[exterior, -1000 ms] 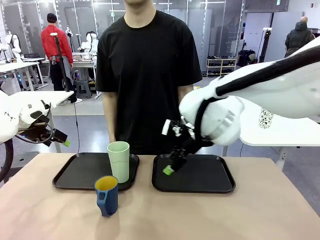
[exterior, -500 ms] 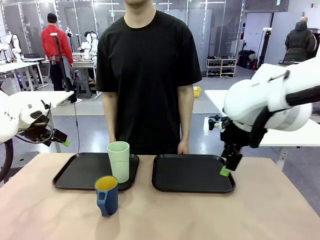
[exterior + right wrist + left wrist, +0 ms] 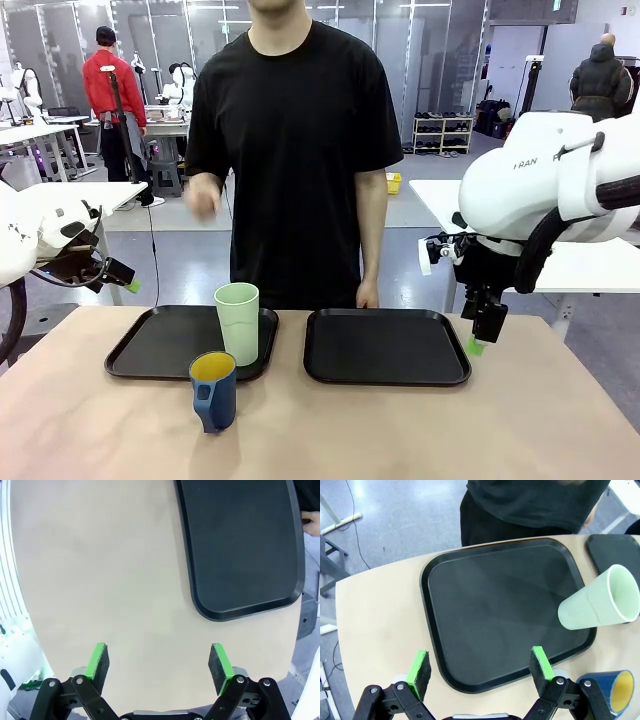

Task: Sort and store the cups by type.
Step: Pick up the Handle plastic cup and place it into the empty Flat Tray.

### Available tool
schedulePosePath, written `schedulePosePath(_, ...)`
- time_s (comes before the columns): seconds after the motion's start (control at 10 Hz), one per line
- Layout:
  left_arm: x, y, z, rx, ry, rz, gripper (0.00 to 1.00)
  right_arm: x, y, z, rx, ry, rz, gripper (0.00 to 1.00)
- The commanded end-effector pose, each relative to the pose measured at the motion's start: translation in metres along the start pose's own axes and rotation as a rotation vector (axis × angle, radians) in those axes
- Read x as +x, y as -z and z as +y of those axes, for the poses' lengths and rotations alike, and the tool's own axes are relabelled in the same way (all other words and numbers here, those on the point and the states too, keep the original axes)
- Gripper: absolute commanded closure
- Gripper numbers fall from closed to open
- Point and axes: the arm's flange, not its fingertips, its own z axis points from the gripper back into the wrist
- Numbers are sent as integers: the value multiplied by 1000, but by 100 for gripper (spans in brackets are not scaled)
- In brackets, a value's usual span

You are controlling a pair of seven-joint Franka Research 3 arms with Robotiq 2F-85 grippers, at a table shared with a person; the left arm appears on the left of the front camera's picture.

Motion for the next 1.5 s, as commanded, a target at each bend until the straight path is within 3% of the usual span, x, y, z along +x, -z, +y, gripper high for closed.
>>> schedulePosePath(0.0,1,-1,0,-2,-7,-5,0,-1,-3,0,-8,-6,-8,0)
schedulePosePath(1.0,0,0,0,0,0,0,0,-1,-3,0,-8,-6,-8,0)
schedulePosePath(1.2,-5,1,0,22,110,-9,0,-1,-3,0,-8,-6,-8,0)
schedulePosePath(1.4,-20,-1,-6,42,415,42,0,-1,-3,0,-8,-6,-8,0)
